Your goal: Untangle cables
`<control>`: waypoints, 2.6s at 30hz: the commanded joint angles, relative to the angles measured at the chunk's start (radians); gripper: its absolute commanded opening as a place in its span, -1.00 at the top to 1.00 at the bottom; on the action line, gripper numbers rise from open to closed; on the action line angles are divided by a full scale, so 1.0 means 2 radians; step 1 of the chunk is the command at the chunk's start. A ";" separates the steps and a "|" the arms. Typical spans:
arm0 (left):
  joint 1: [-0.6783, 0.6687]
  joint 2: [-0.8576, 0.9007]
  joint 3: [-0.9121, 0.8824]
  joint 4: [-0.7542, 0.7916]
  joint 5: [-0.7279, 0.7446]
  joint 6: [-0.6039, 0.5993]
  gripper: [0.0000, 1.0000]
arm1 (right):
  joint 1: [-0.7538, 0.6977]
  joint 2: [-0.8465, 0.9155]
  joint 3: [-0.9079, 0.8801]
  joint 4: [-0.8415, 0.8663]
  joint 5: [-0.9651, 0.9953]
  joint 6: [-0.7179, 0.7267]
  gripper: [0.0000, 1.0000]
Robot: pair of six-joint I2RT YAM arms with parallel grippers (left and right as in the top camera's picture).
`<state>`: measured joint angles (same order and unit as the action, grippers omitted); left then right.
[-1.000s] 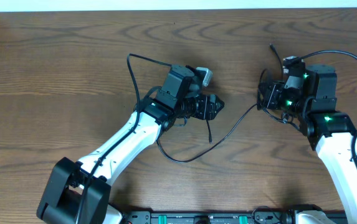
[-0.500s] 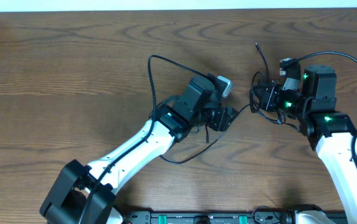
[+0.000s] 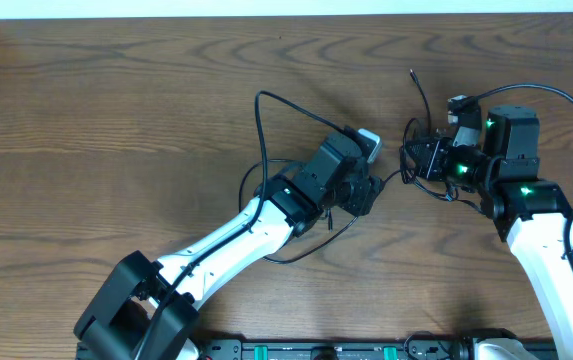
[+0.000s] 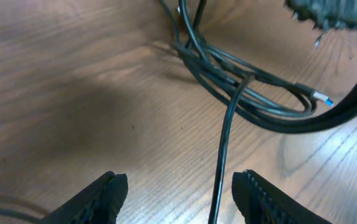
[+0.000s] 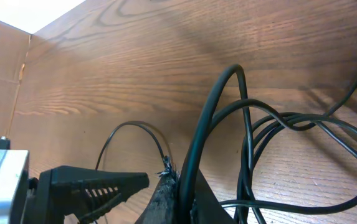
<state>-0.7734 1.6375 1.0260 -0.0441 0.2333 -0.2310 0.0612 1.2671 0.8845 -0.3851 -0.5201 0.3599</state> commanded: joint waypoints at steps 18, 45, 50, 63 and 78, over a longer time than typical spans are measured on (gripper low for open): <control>-0.021 0.006 0.003 0.015 -0.009 0.005 -0.15 | 0.002 -0.004 0.008 -0.003 -0.017 0.005 0.98; -0.022 0.037 0.004 0.020 -0.007 0.004 0.41 | 0.002 -0.004 0.008 -0.006 -0.016 0.005 0.97; -0.022 0.037 0.003 0.019 -0.009 0.005 0.74 | 0.002 -0.004 0.008 -0.006 -0.016 0.005 0.97; -0.005 -0.007 0.004 0.019 -0.024 0.005 0.85 | 0.002 -0.004 0.008 -0.015 0.032 -0.001 0.98; 0.133 -0.179 0.004 -0.008 -0.052 0.004 0.85 | 0.002 0.011 0.008 -0.105 0.296 0.028 0.97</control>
<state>-0.5648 1.3502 1.0260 -0.0418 0.1501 -0.2310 0.0624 1.2697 0.8845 -0.5812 -0.1261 0.3706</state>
